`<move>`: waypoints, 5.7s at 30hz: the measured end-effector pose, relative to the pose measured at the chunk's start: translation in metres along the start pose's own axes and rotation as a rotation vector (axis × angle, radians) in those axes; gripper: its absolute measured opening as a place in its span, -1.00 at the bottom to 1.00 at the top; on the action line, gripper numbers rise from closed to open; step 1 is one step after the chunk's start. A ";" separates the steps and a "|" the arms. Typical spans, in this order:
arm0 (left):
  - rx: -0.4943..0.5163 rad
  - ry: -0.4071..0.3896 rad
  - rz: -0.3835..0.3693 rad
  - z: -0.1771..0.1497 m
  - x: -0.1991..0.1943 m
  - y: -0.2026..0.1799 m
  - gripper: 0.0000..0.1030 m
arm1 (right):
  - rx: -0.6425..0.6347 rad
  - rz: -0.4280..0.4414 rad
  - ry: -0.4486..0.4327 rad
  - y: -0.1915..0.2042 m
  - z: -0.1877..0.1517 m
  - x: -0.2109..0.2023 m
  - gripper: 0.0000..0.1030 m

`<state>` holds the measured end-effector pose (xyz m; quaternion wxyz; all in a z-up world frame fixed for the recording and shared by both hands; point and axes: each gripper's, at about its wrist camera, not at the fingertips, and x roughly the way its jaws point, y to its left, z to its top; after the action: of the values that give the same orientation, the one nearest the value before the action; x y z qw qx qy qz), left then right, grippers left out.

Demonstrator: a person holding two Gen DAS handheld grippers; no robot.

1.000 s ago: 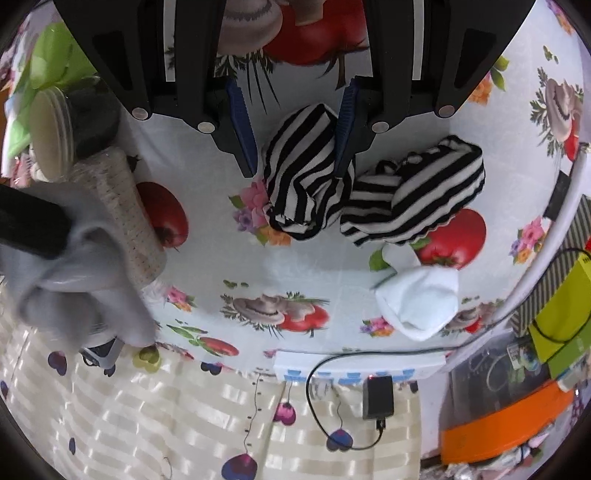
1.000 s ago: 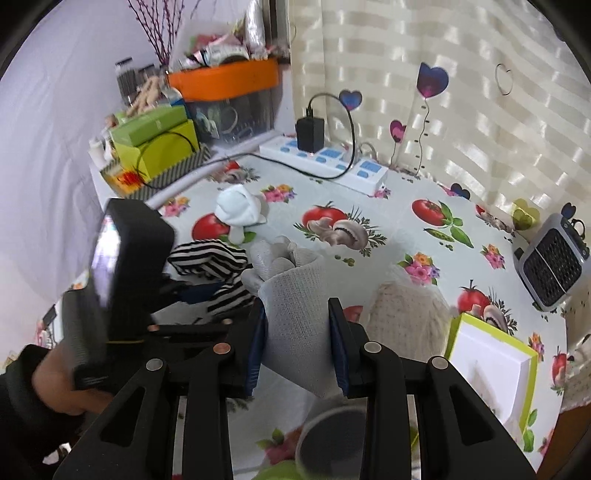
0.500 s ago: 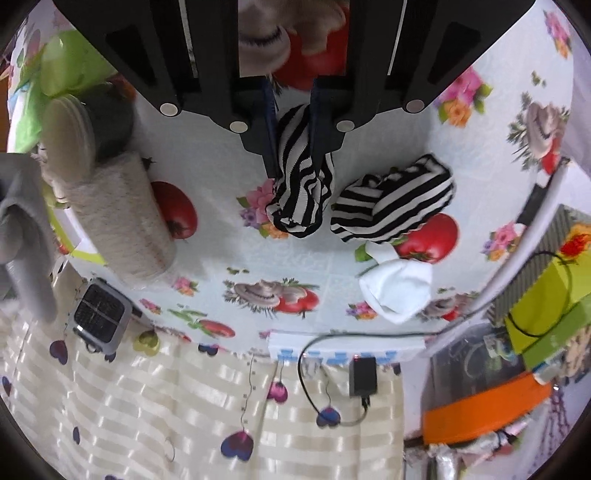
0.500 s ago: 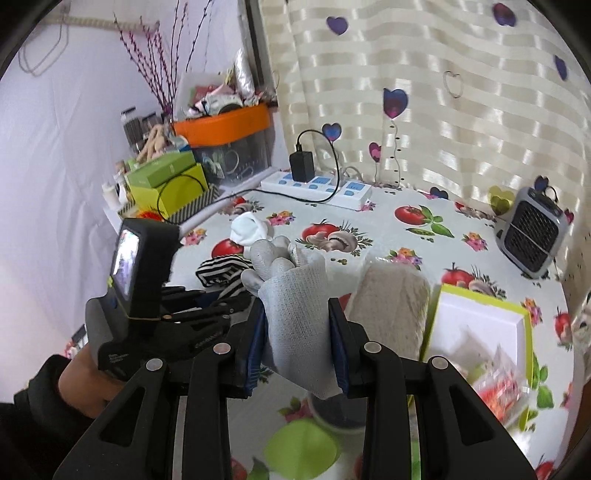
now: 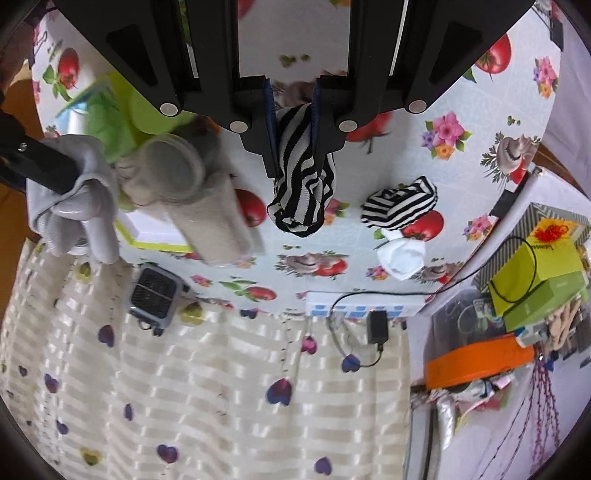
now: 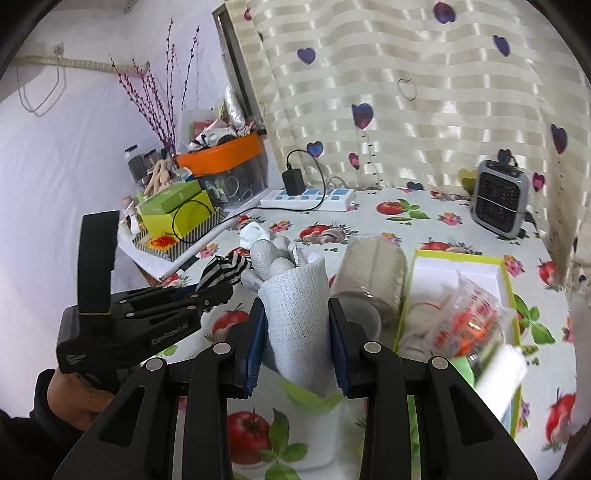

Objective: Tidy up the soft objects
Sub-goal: 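Carry striped sock with left tool while right tool carries glove over the box, then lower glove into box and open right tool while left tool releases striped sock there, then withdraw both tools toward the remaining striped sock and white sock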

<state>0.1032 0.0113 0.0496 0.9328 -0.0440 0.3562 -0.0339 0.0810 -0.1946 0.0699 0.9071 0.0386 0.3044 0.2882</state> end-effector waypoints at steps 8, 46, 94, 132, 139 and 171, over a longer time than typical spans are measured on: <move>0.044 -0.040 -0.046 -0.005 -0.030 -0.029 -0.73 | 0.049 -0.025 -0.040 -0.014 -0.012 -0.030 -0.36; 0.194 -0.022 -0.320 0.003 -0.026 -0.138 -0.73 | 0.247 -0.200 -0.118 -0.110 -0.028 -0.080 -0.36; 0.200 0.205 -0.478 -0.035 0.054 -0.182 -0.39 | 0.192 -0.269 0.074 -0.197 0.024 0.034 -0.12; 0.133 0.026 -0.401 -0.024 -0.028 -0.130 -0.34 | 0.118 -0.283 -0.058 -0.079 -0.016 -0.057 -0.12; 0.082 0.008 -0.317 -0.015 -0.023 -0.090 -0.34 | 0.038 -0.207 -0.037 -0.051 0.006 -0.033 -0.12; -0.049 0.102 -0.050 0.027 0.114 0.129 0.02 | -0.190 0.129 0.352 0.056 0.120 0.228 -0.04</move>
<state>0.2103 0.1306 -0.0197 0.9109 -0.0739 0.4027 -0.0509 0.2698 -0.0109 0.0604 0.8190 -0.0788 0.4266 0.3755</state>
